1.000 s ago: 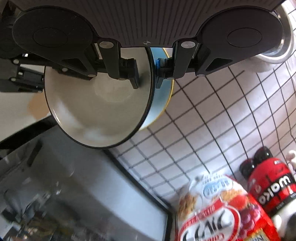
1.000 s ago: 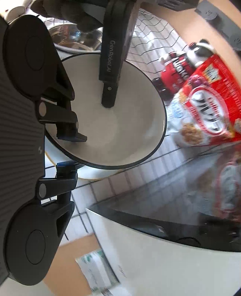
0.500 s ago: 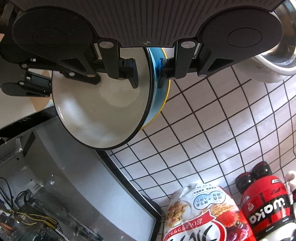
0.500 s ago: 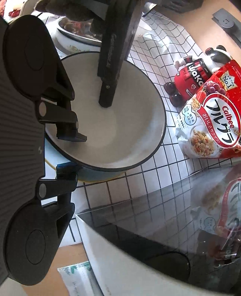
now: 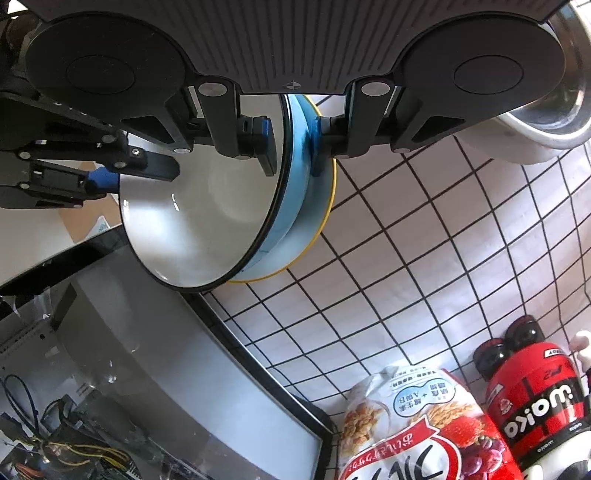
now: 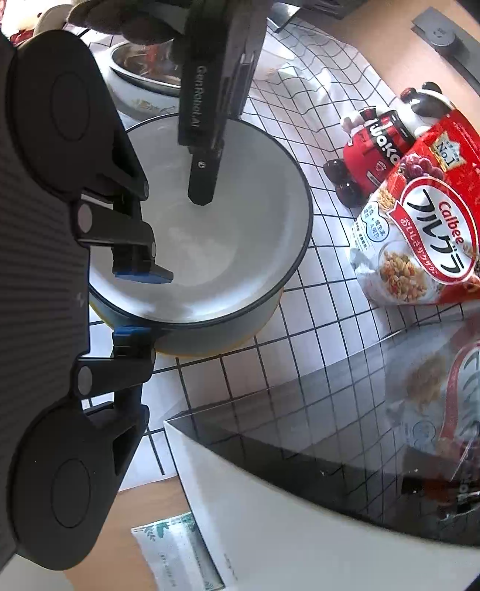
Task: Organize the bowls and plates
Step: 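Lower the white bowl onto the blue and yellow plates and open both grippers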
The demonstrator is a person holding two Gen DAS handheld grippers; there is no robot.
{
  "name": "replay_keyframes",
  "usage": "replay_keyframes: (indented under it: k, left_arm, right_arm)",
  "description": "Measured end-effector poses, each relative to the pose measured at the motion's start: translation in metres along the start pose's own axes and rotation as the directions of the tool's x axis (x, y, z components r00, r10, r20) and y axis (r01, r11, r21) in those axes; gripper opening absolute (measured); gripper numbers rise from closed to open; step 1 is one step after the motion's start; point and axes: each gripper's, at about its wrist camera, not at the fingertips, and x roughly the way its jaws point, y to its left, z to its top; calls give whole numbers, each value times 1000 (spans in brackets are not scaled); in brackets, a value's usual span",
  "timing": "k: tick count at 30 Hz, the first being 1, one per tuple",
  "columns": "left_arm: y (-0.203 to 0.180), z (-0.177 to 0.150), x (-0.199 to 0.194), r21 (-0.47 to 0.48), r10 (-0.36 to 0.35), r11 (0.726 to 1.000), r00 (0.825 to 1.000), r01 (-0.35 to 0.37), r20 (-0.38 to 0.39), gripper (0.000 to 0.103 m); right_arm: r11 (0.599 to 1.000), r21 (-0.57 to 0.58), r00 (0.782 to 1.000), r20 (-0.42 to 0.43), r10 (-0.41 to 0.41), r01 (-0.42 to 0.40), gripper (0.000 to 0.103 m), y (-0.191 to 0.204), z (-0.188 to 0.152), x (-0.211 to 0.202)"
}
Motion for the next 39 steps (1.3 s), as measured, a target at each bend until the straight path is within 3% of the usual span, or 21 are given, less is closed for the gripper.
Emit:
replay_keyframes:
  k: [18, 23, 35, 39]
  left_arm:
    - [1, 1, -6, 30, 12, 999, 1000, -12, 8, 21]
    - [-3, 7, -19, 69, 53, 996, 997, -57, 52, 20]
    - [-9, 1, -3, 97, 130, 986, 991, -133, 31, 20]
    - [-9, 0, 0, 94, 143, 985, 989, -145, 28, 20]
  right_arm:
    - [998, 1, 997, 50, -62, 62, 23, 6, -6, -8]
    - [993, -25, 989, 98, -115, 118, 24, 11, -10, -16]
    - [994, 1, 988, 107, -111, 112, 25, 2, -17, -18]
    - [987, -47, 980, 140, -143, 151, 27, 10, -22, -19]
